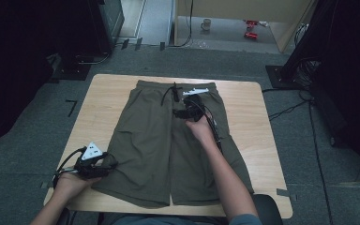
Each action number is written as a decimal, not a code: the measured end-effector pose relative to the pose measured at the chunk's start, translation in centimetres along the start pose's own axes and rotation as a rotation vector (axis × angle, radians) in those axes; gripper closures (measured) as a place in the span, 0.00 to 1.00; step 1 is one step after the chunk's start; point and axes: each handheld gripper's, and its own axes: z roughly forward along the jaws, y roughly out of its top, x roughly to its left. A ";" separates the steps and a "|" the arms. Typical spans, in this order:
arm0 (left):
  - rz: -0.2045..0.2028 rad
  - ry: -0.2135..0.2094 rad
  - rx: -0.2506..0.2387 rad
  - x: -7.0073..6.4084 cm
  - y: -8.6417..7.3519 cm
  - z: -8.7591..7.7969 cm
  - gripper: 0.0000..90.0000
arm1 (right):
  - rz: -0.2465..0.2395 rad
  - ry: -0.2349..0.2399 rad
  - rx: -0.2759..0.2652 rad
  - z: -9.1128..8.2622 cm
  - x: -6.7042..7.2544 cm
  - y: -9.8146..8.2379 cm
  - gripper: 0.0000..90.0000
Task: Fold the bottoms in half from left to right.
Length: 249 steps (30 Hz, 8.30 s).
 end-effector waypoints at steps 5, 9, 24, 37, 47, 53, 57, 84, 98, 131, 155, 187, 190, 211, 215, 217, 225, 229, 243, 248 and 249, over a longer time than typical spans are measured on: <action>-0.001 -0.002 0.001 0.0 0.0 0.0 0.46 | -0.015 0.007 0.001 1.2 0.8 0.6 0.38; 0.001 -0.003 0.002 0.1 0.0 0.0 0.46 | -0.022 0.012 0.007 2.0 1.4 1.1 0.39; 0.001 -0.005 0.002 0.0 0.1 0.0 0.46 | -0.039 0.034 0.019 4.6 3.4 2.7 0.40; 0.000 -0.014 0.004 -0.1 0.1 -0.1 0.48 | -0.045 0.053 0.017 7.3 4.6 3.7 0.38; -0.026 -0.039 0.022 -0.3 0.3 -0.3 0.59 | -0.060 0.069 0.044 10.3 6.1 4.2 0.37; -0.025 -0.023 0.041 -0.7 0.1 -0.6 0.53 | -0.060 0.076 0.044 11.4 6.8 4.5 0.36; -0.018 -0.028 0.028 -1.0 -0.5 -0.9 0.51 | -0.072 0.078 0.060 12.4 7.3 4.7 0.35; -0.073 -0.088 0.064 -1.3 -0.1 -1.2 0.85 | -0.179 -0.032 -0.013 17.1 11.1 4.5 0.39; -0.050 -0.103 0.061 -1.5 0.3 -0.6 0.88 | -0.198 -0.023 -0.032 16.7 11.6 4.1 0.90; 0.032 -0.256 -0.194 -6.6 9.5 -2.2 0.99 | -0.066 0.052 -0.023 6.8 5.2 8.5 0.99; 0.193 -0.389 -0.016 -16.1 14.4 9.5 0.99 | -0.007 -0.169 0.082 0.3 -7.2 2.7 0.99; 0.075 -0.241 0.110 -5.3 11.8 10.2 0.98 | -0.024 -0.189 0.162 3.4 -7.7 -0.7 0.98; 0.037 -0.210 0.107 -3.5 11.6 9.9 0.98 | -0.034 -0.185 0.119 3.4 -7.5 -1.2 0.98; 0.029 -0.021 0.043 1.1 11.9 5.5 0.99 | -0.003 -0.121 0.101 3.9 -5.0 -0.6 0.98; 0.069 -0.047 -0.009 -0.6 12.9 2.7 0.99 | 0.005 -0.112 0.052 2.8 -5.2 0.2 0.98; 0.087 -0.066 -0.031 -1.6 13.4 1.5 0.99 | 0.017 -0.106 0.040 2.3 -5.3 0.7 0.98; 0.151 -0.153 -0.111 -5.7 15.9 -1.6 0.99 | 0.005 -0.112 -0.032 -0.3 -5.1 2.8 0.98; 0.176 -0.228 -0.151 -7.9 17.6 -2.5 0.99 | 0.000 -0.113 -0.037 -1.3 -5.2 3.4 0.98; 0.204 -0.436 -0.084 -14.7 18.4 1.9 0.99 | -0.027 -0.171 0.055 -3.1 -8.2 1.8 0.97; 0.192 -0.474 -0.059 -15.8 17.9 3.6 0.98 | 0.003 -0.173 0.075 -3.4 -9.4 0.4 0.96; 0.188 -0.482 -0.056 -16.0 17.7 3.9 0.98 | 0.003 -0.173 0.075 -3.4 -9.4 0.4 0.96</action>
